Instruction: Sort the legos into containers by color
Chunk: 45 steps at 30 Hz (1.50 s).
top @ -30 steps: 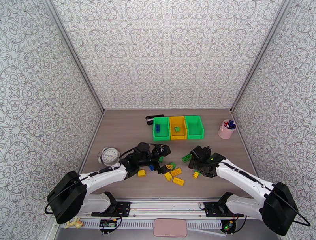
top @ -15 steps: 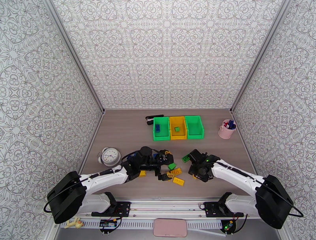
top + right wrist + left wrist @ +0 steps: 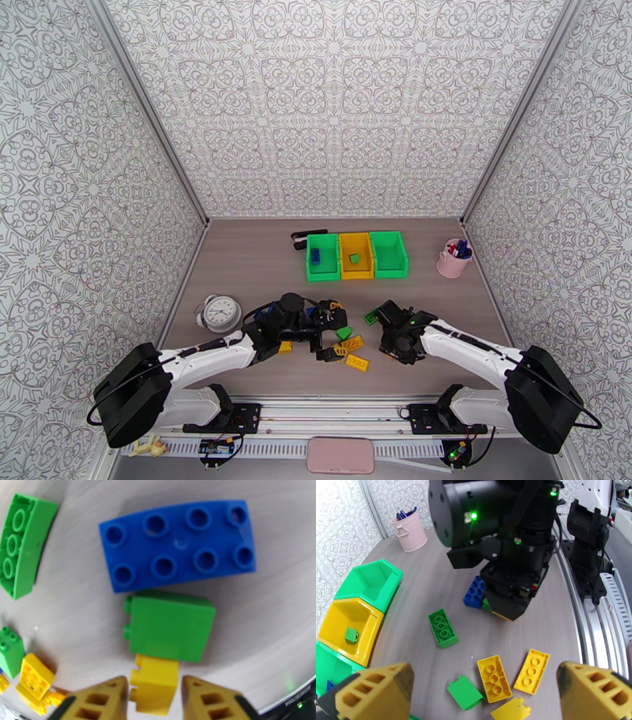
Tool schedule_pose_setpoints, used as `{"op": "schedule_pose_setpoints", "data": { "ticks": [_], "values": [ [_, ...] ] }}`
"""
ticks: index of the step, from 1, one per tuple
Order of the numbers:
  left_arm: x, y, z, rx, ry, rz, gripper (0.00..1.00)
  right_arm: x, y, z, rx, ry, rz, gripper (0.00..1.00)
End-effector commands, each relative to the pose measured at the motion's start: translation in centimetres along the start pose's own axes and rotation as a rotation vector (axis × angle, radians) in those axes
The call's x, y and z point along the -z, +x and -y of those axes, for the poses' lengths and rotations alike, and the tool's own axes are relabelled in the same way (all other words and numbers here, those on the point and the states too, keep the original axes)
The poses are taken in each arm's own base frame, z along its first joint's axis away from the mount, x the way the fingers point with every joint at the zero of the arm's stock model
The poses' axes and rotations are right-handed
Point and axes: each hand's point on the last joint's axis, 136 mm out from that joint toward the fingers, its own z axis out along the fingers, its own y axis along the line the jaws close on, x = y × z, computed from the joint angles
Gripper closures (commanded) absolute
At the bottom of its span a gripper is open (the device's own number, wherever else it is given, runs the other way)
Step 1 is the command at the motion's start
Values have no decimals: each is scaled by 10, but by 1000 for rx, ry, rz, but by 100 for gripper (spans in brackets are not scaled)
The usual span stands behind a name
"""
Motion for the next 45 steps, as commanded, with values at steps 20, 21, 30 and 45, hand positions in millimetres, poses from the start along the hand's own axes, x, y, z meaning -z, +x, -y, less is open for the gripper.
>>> {"op": "schedule_pose_setpoints", "data": {
  "ticks": [20,21,30,45],
  "values": [
    [5,-14,-14,-3,-85,45,0,59,-51,-46,203,-139,234,79],
    [6,-17,-17,3,-96,52,0,64,-58,-53,226,-153,260,79],
    [13,-33,-50,88,-232,133,0,102,-158,-101,346,-223,489,80],
    [18,-33,-60,148,-282,157,0,49,-285,-134,406,-182,504,80]
  ]
}}
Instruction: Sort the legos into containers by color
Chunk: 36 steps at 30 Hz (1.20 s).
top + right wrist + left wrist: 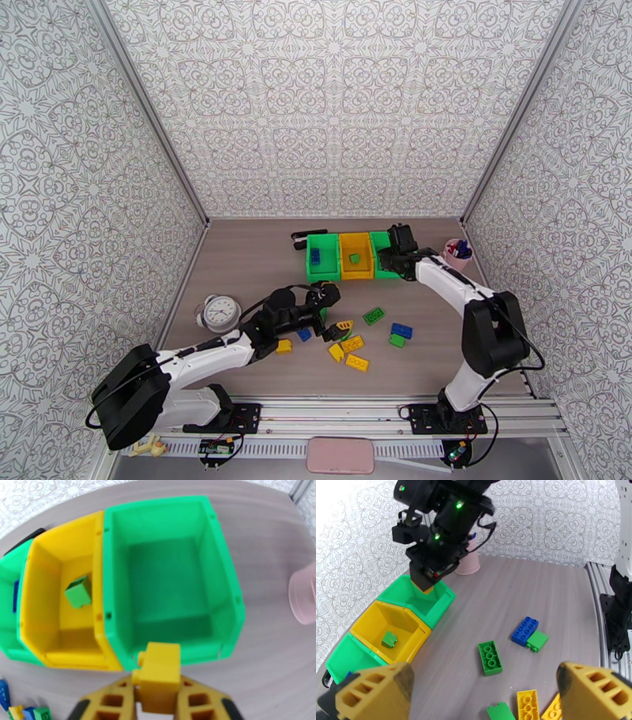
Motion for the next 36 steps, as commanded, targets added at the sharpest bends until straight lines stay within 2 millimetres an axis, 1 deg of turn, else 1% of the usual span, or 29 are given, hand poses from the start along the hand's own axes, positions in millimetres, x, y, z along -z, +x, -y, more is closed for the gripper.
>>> {"op": "schedule_pose_setpoints", "data": {
  "ticks": [1,5,7,8,10,12,15,18,19,20,21,22,26,28,33,36],
  "values": [
    [2,6,-5,19,-22,-4,0,-17,-23,-5,34,-39,23,79],
    [3,7,-4,26,-21,-3,0,-41,-30,-3,40,-33,8,76],
    [4,5,-5,24,-25,-1,0,-45,-33,-1,32,-33,0,73],
    [5,3,-6,24,-29,-2,0,-46,-35,-1,32,-34,1,69],
    [7,3,-8,31,-34,-15,0,-40,-39,-1,31,-34,15,57],
    [11,4,-16,55,-55,-28,0,-30,-44,0,33,-31,37,48],
    [17,9,-39,115,-164,-55,0,-12,-49,4,34,-24,76,39],
    [25,13,-65,179,-317,-98,0,9,-51,2,45,-58,116,30],
    [27,14,-75,211,-373,-116,0,15,-49,-3,64,-91,126,24],
    [29,16,-83,251,-422,-135,0,24,-49,-11,107,-147,146,14],
    [31,16,-89,282,-464,-144,0,31,-48,-18,138,-190,165,9],
    [33,19,-96,327,-514,-161,1,40,-47,-24,167,-233,186,6],
    [49,38,-119,538,-723,-265,0,72,-36,-42,282,-366,265,1],
    [56,50,-124,616,-803,-314,0,88,-29,-50,332,-428,290,1],
    [70,78,-125,778,-939,-421,0,130,-2,-83,469,-607,302,1],
    [83,94,-123,866,-1039,-512,0,144,21,-104,577,-665,281,0]
  ]
}}
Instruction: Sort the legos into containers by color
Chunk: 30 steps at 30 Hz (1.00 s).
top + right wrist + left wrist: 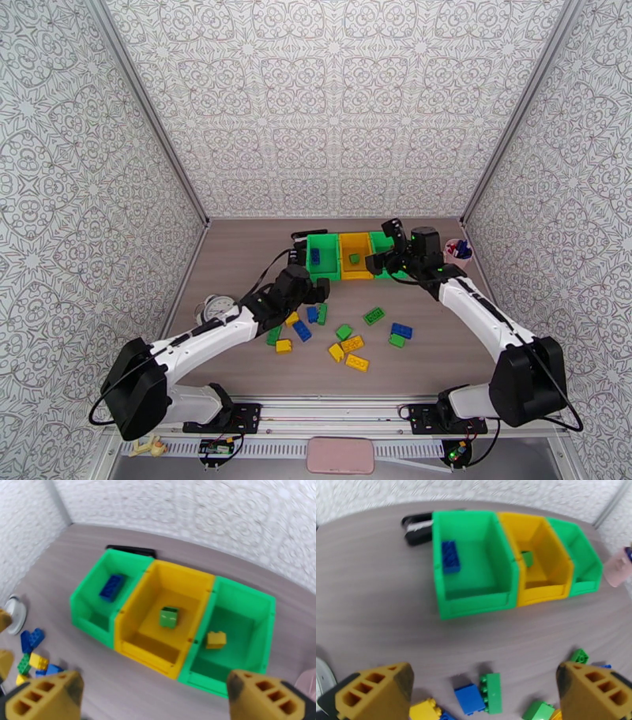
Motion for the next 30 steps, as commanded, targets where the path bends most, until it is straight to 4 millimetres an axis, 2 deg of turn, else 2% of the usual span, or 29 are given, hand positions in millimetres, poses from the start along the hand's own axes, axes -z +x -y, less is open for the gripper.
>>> {"op": "schedule_pose_setpoints", "data": {
  "ticks": [1,4,7,19,30],
  "values": [
    [3,22,-38,124,-212,-122,1,7,9,-49,139,-163,-22,0],
    [0,35,-46,144,-255,-193,4,5,19,-66,209,-198,-50,0],
    [-3,50,-56,203,-284,-266,10,3,26,-75,240,-216,-72,0],
    [-24,95,-76,311,-324,-457,20,-11,34,-73,240,-217,-109,0],
    [-38,116,-86,323,-363,-537,29,-15,39,-70,237,-206,-122,0]
  ]
}}
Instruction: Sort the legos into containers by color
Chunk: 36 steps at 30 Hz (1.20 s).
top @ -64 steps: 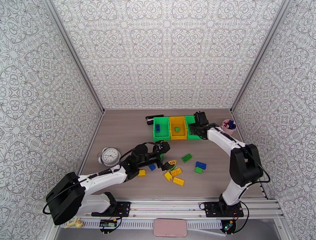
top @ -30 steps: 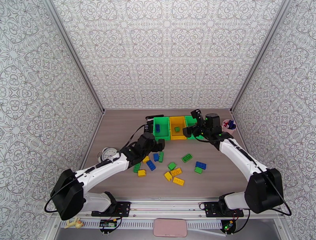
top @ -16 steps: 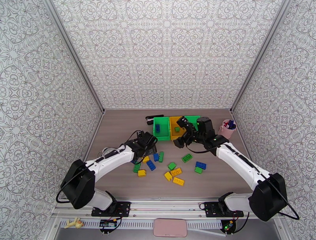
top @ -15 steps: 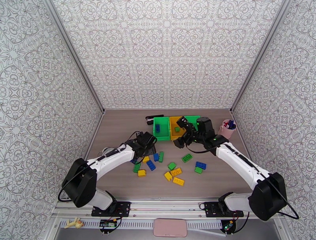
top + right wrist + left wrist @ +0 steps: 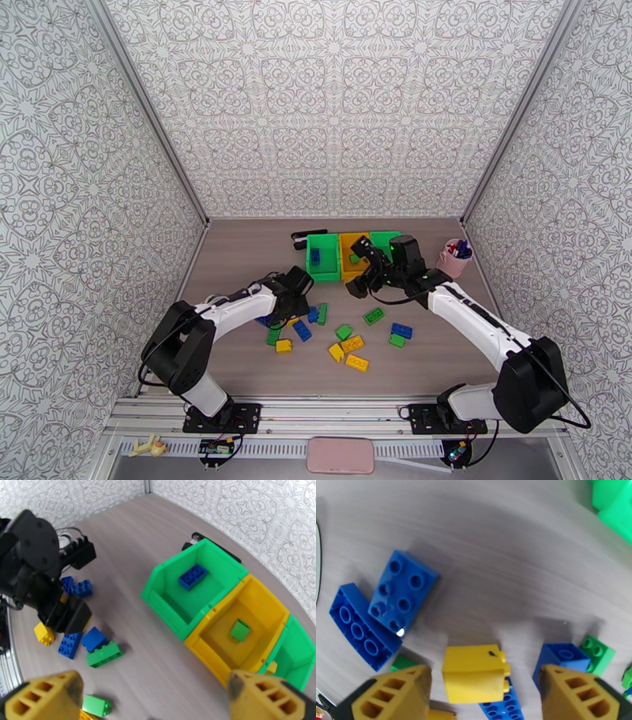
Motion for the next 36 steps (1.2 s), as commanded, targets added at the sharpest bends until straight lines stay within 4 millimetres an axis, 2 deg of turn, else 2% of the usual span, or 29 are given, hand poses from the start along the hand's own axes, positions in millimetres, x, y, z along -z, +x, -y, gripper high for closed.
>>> {"op": "schedule_pose_setpoints", "data": {
  "ticks": [1,6,16,20,25,29,36],
  "values": [
    [-9,7,-8,19,-26,-46,30,-6,12,-2,3,-6,-33,0],
    [-16,8,-10,19,-38,-61,35,-6,13,-1,1,0,-38,0],
    [-19,8,-9,14,-38,-71,51,-4,13,0,2,9,-40,0],
    [-16,6,-7,8,-38,-62,62,-1,10,0,6,16,-34,0],
    [-5,-8,-4,7,-16,5,65,3,7,1,9,31,-15,0],
    [16,-28,17,-16,102,121,66,8,2,0,20,42,27,0],
    [69,-70,81,-179,411,360,66,26,-8,5,-6,72,116,0]
  ]
}}
